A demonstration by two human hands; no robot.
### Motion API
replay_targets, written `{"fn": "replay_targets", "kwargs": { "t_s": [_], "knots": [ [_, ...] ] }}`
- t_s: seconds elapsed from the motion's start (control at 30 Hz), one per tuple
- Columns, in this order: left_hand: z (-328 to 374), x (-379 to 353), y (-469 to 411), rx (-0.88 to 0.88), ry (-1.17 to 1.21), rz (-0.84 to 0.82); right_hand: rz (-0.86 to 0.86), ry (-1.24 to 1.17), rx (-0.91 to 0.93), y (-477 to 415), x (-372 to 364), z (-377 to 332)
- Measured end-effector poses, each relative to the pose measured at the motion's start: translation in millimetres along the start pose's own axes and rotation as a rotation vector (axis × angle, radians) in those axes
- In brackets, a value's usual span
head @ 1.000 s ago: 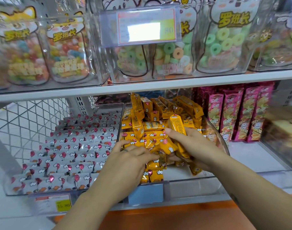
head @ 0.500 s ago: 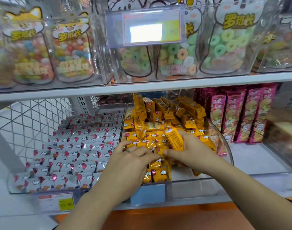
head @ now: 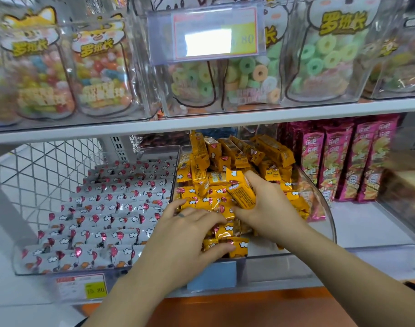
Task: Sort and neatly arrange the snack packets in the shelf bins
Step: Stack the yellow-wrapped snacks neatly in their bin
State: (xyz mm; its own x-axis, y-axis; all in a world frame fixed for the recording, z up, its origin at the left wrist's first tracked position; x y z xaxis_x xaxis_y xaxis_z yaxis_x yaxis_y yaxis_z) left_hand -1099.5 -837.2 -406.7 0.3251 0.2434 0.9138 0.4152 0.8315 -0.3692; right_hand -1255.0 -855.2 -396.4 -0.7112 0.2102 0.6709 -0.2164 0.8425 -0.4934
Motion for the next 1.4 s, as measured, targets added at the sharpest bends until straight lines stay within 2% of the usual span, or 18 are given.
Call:
{"fn": "replay_targets", "kwargs": {
  "t_s": [0.1, 0.27, 0.43, 0.5, 0.6, 0.77, 0.87, 0.97, 1.1, 1.3, 1.4],
  "knots": [
    [0, -1, 0, -0.001, 0.030, 0.006, -0.035, -0.020, -0.030, 2, -12, 3],
    [2, -2, 3, -0.021, 0.039, 0.010, -0.072, -0.209, -0.064, 3, -12, 12],
    [-2, -4, 3, -0.025, 0.022, 0.003, -0.031, -0.290, -0.083, 11, 9, 13],
    [-2, -4, 3, -0.033, 0.018, 0.005, -0.066, -0.356, -0.128, 17, 8, 17],
    [-3, -2, 4, -0.042, 0.021, 0.006, -0.146, -0.535, -0.312, 31, -1, 29],
    [-1, 2, 4, -0.043, -0.002, 0.037, -0.191, -0.380, -0.286, 40, 11, 27],
    [-2, 1, 4, -0.039, 0.008, 0.039, -0.151, -0.335, -0.272, 41, 18, 17],
    [-2, 1, 3, -0.036, 0.008, 0.041, -0.131, -0.114, -0.281, 39, 20, 14],
    [-4, -2, 4, -0.038, 0.023, 0.035, -0.252, -0.159, -0.204, 39, 13, 2],
    [-6, -2, 5, -0.022, 0.088, 0.034, -0.491, -0.052, -0.108, 43, 4, -8],
    [0, -1, 6, -0.052, 0.113, 0.053, -0.541, -0.012, -0.065, 45, -9, -4]
  ]
}}
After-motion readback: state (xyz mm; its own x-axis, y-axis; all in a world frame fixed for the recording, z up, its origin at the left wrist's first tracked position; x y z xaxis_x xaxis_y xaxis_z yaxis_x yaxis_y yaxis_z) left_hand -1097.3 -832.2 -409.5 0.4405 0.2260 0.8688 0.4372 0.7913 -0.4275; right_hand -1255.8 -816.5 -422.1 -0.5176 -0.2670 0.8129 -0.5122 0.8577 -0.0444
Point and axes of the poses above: each hand's wrist, its own y-axis away from the middle knuckle, its own x-axis out of the back of the hand, z = x × y, the point moved 5 cm from there along -y, towards the middle knuckle, and after that the axes turned 14 degrees about x, right-handed, at the moved point
